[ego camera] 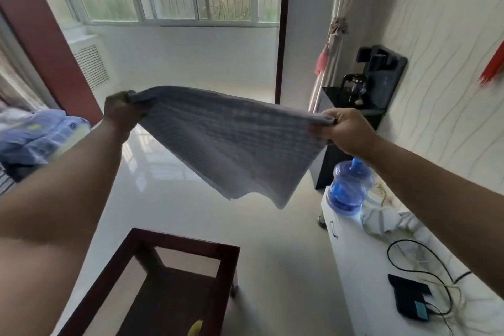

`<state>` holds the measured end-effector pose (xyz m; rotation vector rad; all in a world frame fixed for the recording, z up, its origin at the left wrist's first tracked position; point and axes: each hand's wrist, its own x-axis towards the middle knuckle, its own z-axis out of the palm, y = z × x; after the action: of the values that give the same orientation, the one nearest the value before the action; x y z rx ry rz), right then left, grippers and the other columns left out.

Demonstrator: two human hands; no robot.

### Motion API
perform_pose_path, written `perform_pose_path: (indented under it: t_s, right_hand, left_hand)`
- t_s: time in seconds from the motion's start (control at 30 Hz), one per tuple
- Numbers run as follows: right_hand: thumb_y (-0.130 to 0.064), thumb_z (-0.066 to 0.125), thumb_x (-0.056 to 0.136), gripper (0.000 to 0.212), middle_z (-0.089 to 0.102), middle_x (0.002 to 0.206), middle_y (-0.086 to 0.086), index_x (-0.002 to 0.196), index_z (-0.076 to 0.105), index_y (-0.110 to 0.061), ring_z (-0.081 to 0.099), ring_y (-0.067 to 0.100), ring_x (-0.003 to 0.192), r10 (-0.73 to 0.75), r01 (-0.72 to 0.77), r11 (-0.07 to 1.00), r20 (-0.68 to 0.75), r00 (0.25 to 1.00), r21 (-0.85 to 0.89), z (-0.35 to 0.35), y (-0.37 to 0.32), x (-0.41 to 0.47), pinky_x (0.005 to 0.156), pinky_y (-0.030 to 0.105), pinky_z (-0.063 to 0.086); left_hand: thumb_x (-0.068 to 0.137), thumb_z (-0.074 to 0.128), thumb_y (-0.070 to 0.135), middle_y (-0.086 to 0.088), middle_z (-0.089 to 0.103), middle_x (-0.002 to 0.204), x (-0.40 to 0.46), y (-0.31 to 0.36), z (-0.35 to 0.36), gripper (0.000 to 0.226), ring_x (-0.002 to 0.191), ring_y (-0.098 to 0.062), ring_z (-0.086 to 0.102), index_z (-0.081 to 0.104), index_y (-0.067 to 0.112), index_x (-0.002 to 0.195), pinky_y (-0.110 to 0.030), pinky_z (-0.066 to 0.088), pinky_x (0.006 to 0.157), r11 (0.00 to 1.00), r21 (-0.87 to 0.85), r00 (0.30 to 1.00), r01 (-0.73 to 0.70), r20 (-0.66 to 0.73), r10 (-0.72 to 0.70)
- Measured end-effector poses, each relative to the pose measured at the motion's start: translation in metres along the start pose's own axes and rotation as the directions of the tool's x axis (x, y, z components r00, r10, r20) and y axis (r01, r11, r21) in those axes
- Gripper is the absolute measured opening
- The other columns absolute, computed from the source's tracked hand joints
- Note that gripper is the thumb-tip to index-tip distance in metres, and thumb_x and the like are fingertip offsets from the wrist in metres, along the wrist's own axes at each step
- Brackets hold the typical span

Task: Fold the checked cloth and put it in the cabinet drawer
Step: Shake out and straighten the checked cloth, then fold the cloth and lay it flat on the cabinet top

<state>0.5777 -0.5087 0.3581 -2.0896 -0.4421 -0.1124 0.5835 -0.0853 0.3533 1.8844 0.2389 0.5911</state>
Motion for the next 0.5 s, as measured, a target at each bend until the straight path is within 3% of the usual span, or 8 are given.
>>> perform_pose_path:
  t_s: [0.07, 0.13, 0.2, 0.27, 0.37, 0.43, 0.5]
  right_hand:
    - [-0.011, 0.064, 0.086, 0.006, 0.062, 0.078, 0.009, 0.081, 0.065, -0.009, 0.059, 0.018, 0.075, 0.009, -0.006, 1.000, 0.136, 0.991, -0.018, 0.019, -0.004, -0.032, 0.072, 0.028, 0.055]
    - [-0.009, 0.060, 0.088, 0.010, 0.061, 0.080, 0.015, 0.085, 0.065, 0.000, 0.057, 0.024, 0.077, 0.022, -0.012, 0.999, 0.247, 0.969, -0.042, 0.042, -0.003, -0.065, 0.078, 0.040, 0.053]
    - [-0.009, 0.060, 0.088, 0.015, 0.060, 0.077, 0.014, 0.087, 0.066, 0.006, 0.056, 0.025, 0.076, 0.048, -0.031, 0.998, 0.355, 0.934, -0.053, 0.068, 0.003, -0.099, 0.079, 0.046, 0.051]
    - [-0.010, 0.061, 0.087, 0.017, 0.062, 0.078, 0.012, 0.089, 0.068, 0.005, 0.056, 0.022, 0.076, 0.084, -0.052, 0.995, 0.467, 0.880, -0.080, 0.096, 0.008, -0.133, 0.079, 0.047, 0.051]
    - [-0.014, 0.063, 0.088, 0.021, 0.060, 0.075, 0.007, 0.088, 0.068, 0.006, 0.053, 0.017, 0.074, 0.120, -0.093, 0.993, 0.617, 0.778, -0.076, 0.141, 0.011, -0.184, 0.073, 0.037, 0.046]
    - [-0.017, 0.062, 0.087, 0.026, 0.055, 0.072, 0.005, 0.086, 0.065, 0.009, 0.050, 0.014, 0.072, 0.144, -0.108, 0.990, 0.690, 0.710, -0.096, 0.169, 0.005, -0.215, 0.071, 0.032, 0.042]
    - [-0.027, 0.061, 0.081, 0.033, 0.052, 0.068, 0.003, 0.078, 0.062, 0.006, 0.046, 0.013, 0.069, 0.170, -0.103, 0.985, 0.735, 0.657, -0.136, 0.192, -0.003, -0.240, 0.068, 0.029, 0.038]
  left_hand:
    - [0.079, 0.064, -0.008, -0.002, 0.053, 0.061, -0.039, -0.013, -0.036, 0.031, 0.071, -0.020, 0.055, 0.057, 0.019, 0.066, -0.015, 0.045, 0.048, 0.998, 0.058, 0.999, 0.038, -0.004, -0.038]
    - [0.086, 0.056, -0.006, 0.009, 0.057, 0.044, -0.084, -0.027, -0.073, 0.040, 0.051, -0.001, 0.059, 0.056, 0.024, 0.060, -0.011, 0.045, 0.046, 0.972, 0.180, 0.989, 0.151, -0.033, -0.147]
    - [0.091, 0.045, -0.007, 0.008, 0.054, 0.038, -0.131, -0.042, -0.108, 0.053, 0.044, -0.009, 0.055, 0.060, 0.018, 0.047, -0.013, 0.044, 0.043, 0.953, 0.184, 0.970, 0.241, -0.015, -0.243]
    - [0.087, 0.046, -0.015, -0.008, 0.050, 0.052, -0.175, -0.058, -0.146, 0.045, 0.054, -0.024, 0.044, 0.058, 0.013, 0.053, -0.019, 0.043, 0.044, 0.924, 0.276, 0.962, 0.266, -0.013, -0.273]
    - [0.080, 0.056, -0.017, -0.010, 0.051, 0.062, -0.239, -0.091, -0.204, 0.040, 0.064, -0.029, 0.046, 0.061, 0.011, 0.053, -0.027, 0.039, 0.056, 0.762, 0.554, 0.914, 0.336, 0.003, -0.405]
    - [0.080, 0.057, -0.016, -0.019, 0.060, 0.072, -0.283, -0.119, -0.235, 0.036, 0.074, -0.035, 0.053, 0.061, 0.009, 0.054, -0.036, 0.044, 0.071, 0.645, 0.655, 0.861, 0.393, -0.016, -0.509]
    - [0.079, 0.067, -0.007, -0.020, 0.062, 0.081, -0.324, -0.140, -0.256, 0.023, 0.080, -0.027, 0.053, 0.064, 0.008, 0.061, -0.035, 0.044, 0.078, 0.517, 0.762, 0.818, 0.390, -0.028, -0.575]
